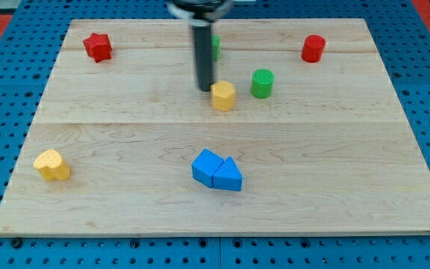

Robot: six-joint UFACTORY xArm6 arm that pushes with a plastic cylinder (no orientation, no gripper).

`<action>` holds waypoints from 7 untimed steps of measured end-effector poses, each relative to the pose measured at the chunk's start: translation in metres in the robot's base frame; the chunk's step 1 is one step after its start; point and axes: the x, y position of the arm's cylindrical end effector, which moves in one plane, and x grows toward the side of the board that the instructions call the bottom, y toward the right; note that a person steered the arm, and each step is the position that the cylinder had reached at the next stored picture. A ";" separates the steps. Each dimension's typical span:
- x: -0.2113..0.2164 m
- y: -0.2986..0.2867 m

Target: Move the yellow hexagon towards the center right

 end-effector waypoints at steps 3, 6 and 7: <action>0.053 -0.002; 0.094 0.061; 0.095 0.140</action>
